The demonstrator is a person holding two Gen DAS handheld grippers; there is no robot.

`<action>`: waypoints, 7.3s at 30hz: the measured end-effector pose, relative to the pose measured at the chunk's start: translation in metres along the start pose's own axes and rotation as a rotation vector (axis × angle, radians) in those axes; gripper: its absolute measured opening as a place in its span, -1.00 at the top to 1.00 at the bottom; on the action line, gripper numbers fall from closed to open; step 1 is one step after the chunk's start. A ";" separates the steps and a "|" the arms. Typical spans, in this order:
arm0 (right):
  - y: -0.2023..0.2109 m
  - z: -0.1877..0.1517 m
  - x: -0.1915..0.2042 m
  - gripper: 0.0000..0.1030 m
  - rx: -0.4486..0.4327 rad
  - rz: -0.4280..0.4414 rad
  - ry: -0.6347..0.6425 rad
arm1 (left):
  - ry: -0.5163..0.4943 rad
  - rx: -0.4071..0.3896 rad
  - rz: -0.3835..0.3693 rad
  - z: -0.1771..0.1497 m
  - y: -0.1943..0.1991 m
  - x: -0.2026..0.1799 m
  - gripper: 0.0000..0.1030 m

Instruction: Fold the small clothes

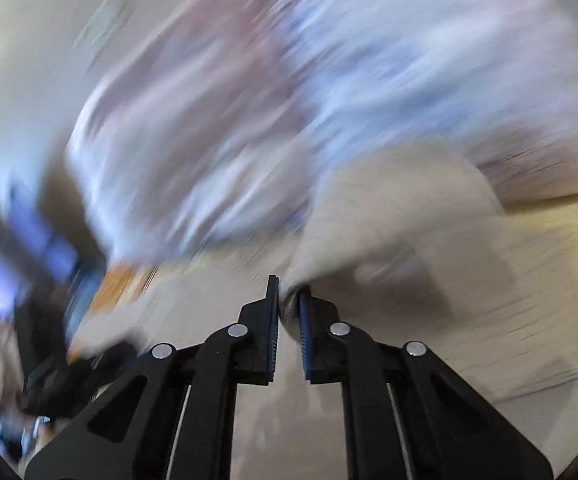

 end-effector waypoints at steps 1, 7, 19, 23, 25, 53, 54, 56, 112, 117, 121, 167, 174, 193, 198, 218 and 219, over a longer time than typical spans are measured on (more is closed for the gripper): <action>-0.009 -0.008 0.005 0.57 0.037 0.016 0.002 | 0.018 0.014 -0.008 -0.001 -0.003 0.002 -0.82; 0.026 -0.030 -0.056 0.34 -0.017 0.015 -0.259 | 0.097 0.084 -0.016 -0.003 -0.017 0.013 -0.66; 0.082 -0.087 -0.201 0.34 -0.163 -0.009 -0.892 | 0.168 0.136 0.050 0.014 -0.039 0.023 -0.02; 0.077 -0.083 -0.204 0.34 -0.200 -0.028 -0.903 | 0.163 0.162 0.045 0.017 -0.048 0.022 0.26; 0.079 -0.081 -0.204 0.35 -0.216 -0.040 -0.900 | 0.169 0.178 0.038 0.017 -0.055 0.023 0.54; 0.091 -0.094 -0.132 -0.01 -0.225 -0.297 -0.544 | 0.011 -0.064 0.190 0.028 0.080 0.066 -0.23; 0.089 -0.094 -0.127 -0.05 -0.219 -0.282 -0.521 | 0.036 -0.089 0.203 0.027 0.097 0.077 -0.24; 0.082 -0.096 -0.112 -0.08 -0.202 -0.230 -0.464 | 0.106 -0.149 0.259 0.025 0.134 0.106 -0.24; 0.093 -0.099 -0.074 -0.37 -0.147 -0.080 -0.309 | 0.010 0.055 -0.029 -0.012 -0.059 -0.055 0.73; 0.093 -0.079 -0.054 -0.37 -0.127 -0.098 -0.190 | -0.058 0.094 -0.042 -0.023 -0.039 -0.051 0.15; 0.082 -0.055 -0.010 -0.36 -0.119 -0.071 0.025 | -0.043 -0.014 -0.002 -0.011 0.017 -0.019 0.16; 0.087 -0.071 -0.141 0.41 -0.213 -0.125 -0.588 | 0.077 -0.048 0.211 0.004 0.042 0.074 0.18; 0.061 -0.062 -0.151 0.41 -0.107 -0.111 -0.631 | 0.086 -0.044 0.204 0.005 0.042 0.074 0.15; 0.061 -0.060 -0.133 0.86 -0.178 -0.215 -0.475 | 0.074 -0.035 0.184 0.005 0.042 0.073 0.06; 0.053 -0.064 -0.137 0.81 -0.127 -0.238 -0.475 | 0.077 -0.021 0.149 -0.001 0.054 0.069 0.01; 0.169 -0.167 -0.180 0.06 -0.092 -0.153 -0.477 | -0.048 0.034 0.036 -0.108 0.145 0.077 -0.03; 0.169 -0.171 -0.180 0.06 -0.085 -0.141 -0.480 | -0.051 0.040 0.030 -0.112 0.145 0.076 -0.02</action>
Point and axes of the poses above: each gripper's, at about its wrist camera, not at the fingertips, and y roughly against the way its jaws point, x to its left, z to its top, the point moved 2 cm from there along -y, roughly the way its jaws point, and after that the axes turned 2 degrees about -z, right-handed, at the moved point
